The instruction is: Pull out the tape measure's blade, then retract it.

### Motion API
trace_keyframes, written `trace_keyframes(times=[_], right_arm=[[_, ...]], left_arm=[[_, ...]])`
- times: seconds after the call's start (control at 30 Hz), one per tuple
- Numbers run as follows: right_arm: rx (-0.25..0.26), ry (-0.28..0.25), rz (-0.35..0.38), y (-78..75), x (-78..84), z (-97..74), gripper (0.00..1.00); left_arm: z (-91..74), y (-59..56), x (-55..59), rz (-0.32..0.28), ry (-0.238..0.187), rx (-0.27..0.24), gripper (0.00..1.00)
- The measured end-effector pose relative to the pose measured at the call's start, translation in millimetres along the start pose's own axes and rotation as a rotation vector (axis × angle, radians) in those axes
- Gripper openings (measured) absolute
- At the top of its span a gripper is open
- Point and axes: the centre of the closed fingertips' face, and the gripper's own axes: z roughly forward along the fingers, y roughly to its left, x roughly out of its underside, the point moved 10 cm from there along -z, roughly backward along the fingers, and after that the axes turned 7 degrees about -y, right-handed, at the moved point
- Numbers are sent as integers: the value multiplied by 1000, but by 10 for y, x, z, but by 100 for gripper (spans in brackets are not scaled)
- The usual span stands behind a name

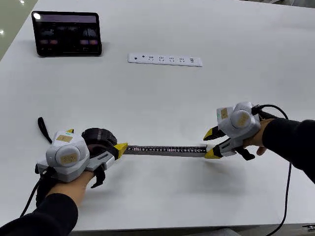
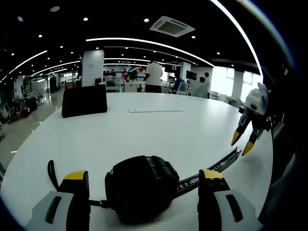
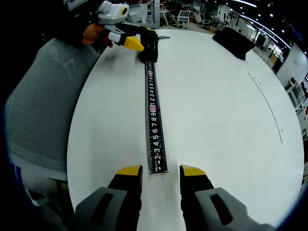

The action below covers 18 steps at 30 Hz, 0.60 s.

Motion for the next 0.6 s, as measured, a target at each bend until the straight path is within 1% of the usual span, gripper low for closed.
trace_keyframes(times=[0.1, 0.17, 0.3, 0.43, 0.5, 0.53, 0.6], right_arm=[[-9, 4, 3, 10, 14, 15, 20], [-14, 10, 0, 14, 17, 25, 19], [-17, 19, -18, 26, 3, 43, 15], [-29, 32, -18, 4, 25, 60, 13], [-25, 34, -22, -6, 43, 82, 13], [-29, 37, -25, 2, 37, 84, 12], [-32, 41, -30, 12, 23, 88, 12]], left_arm=[[1, -3, 12, -2, 4, 3, 89], [-1, 3, 11, 6, 1, 1, 89], [-6, 10, 12, -1, 6, -2, 88], [-2, 11, 17, -4, 7, 0, 88], [-1, 10, 18, -8, 10, 1, 87], [-3, 10, 20, -18, 10, -2, 87], [1, 38, 32, -59, 11, -16, 86]])
